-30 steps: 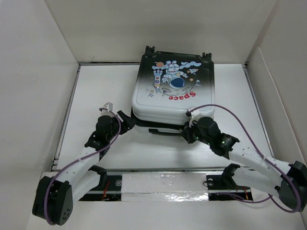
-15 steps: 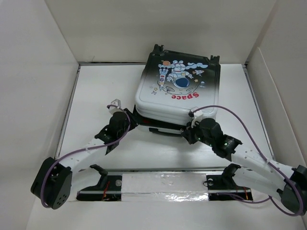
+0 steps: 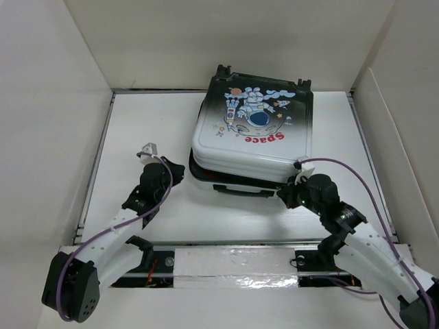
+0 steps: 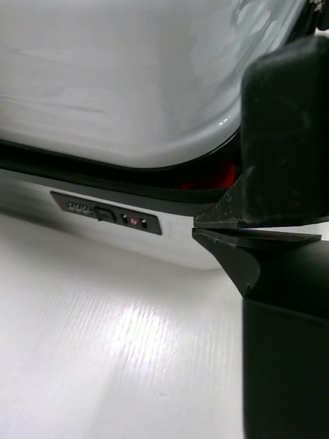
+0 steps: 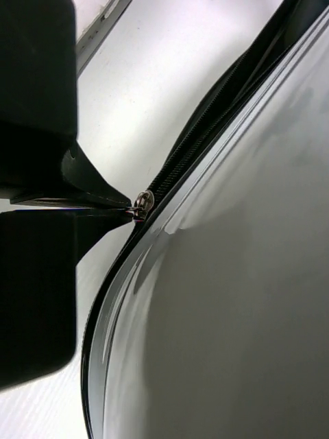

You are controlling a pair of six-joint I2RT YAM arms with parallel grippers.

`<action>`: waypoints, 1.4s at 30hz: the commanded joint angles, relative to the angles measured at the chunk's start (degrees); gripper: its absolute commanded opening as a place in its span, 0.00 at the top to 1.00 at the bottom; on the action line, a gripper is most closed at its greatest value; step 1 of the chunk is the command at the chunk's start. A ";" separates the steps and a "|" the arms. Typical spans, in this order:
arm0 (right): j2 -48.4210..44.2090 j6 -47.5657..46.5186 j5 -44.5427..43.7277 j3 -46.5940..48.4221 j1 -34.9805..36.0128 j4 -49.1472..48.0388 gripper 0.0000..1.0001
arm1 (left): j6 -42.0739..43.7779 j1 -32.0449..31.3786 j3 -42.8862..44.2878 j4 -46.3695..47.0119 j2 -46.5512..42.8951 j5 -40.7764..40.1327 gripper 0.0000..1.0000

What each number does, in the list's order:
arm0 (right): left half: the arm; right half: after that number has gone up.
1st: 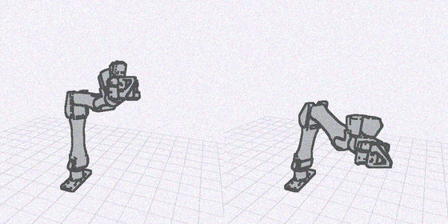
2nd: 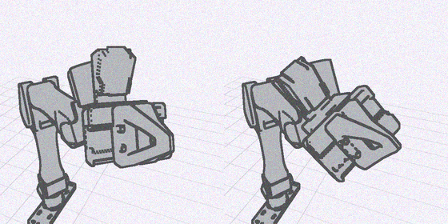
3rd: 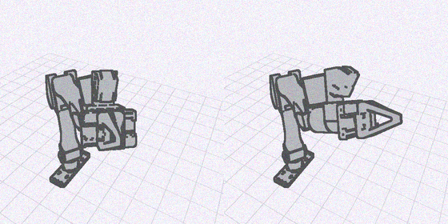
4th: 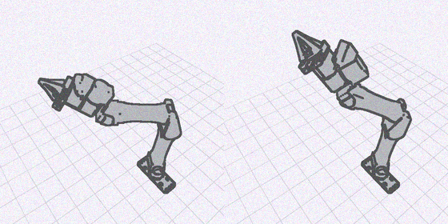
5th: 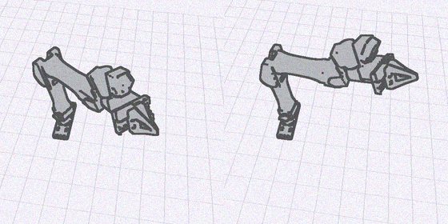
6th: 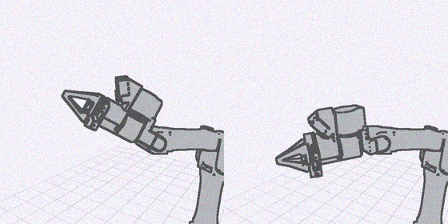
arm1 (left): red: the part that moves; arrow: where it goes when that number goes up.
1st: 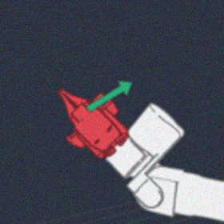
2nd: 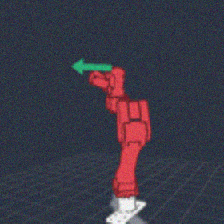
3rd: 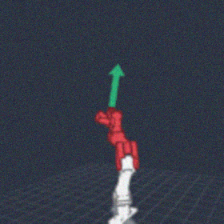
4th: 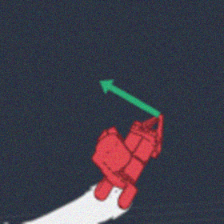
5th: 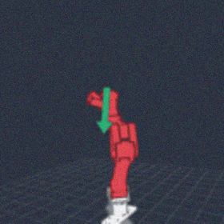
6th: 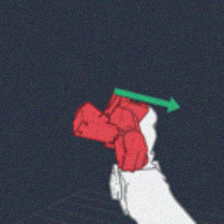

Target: Pack the luggage

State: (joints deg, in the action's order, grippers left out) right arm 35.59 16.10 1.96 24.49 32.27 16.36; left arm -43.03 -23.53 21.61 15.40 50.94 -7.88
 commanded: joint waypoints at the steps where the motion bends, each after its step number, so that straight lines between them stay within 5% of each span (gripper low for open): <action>1: 0.08 0.43 -0.03 3.02 1.73 -1.15 1.00 | 1.46 -1.51 -0.51 2.70 0.65 0.76 1.00; 6: 12.62 2.70 -0.27 3.54 12.97 -12.73 1.00 | -1.79 -11.70 -0.69 7.10 4.94 -1.25 1.00; 10: 23.95 1.84 -3.45 12.91 23.61 -19.87 1.00 | -4.16 -20.75 1.07 9.82 10.93 -4.51 1.00; 16: 40.06 -3.87 -5.65 30.68 35.39 -18.82 1.00 | -5.58 -22.70 2.04 15.97 17.26 -0.21 1.00; 22: 56.06 -4.84 6.81 44.49 36.98 -23.30 1.00 | -6.19 -26.39 2.75 17.02 18.32 -1.18 1.00; 29: 66.27 -5.64 8.86 55.49 42.78 -27.70 1.00 | -10.32 -22.19 -2.35 17.12 15.60 -1.26 1.00; 31: 64.01 -5.99 7.37 53.31 43.31 -29.18 1.00 | -10.85 -19.11 -3.06 13.81 11.22 -1.26 0.88; 33: 60.05 -5.64 4.75 45.41 43.31 -31.21 1.00 | -11.03 -13.75 -3.59 10.63 4.39 -2.58 0.55; 34: 57.59 -4.94 4.20 42.08 43.31 -31.91 1.00 | -10.85 -12.17 -3.76 9.05 2.26 -2.84 0.49; 36: 48.72 -4.15 3.50 32.14 43.31 -32.09 1.00 | -9.89 -7.77 -3.15 7.11 -2.83 -2.75 0.40; 42: 20.56 1.47 0.69 11.93 43.31 -22.80 1.00 | -9.53 -5.47 1.50 4.90 -1.92 -2.41 0.38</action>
State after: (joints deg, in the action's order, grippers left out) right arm 69.23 9.13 -8.67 39.51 73.93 0.19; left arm -52.14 -29.21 19.31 20.69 46.98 -13.65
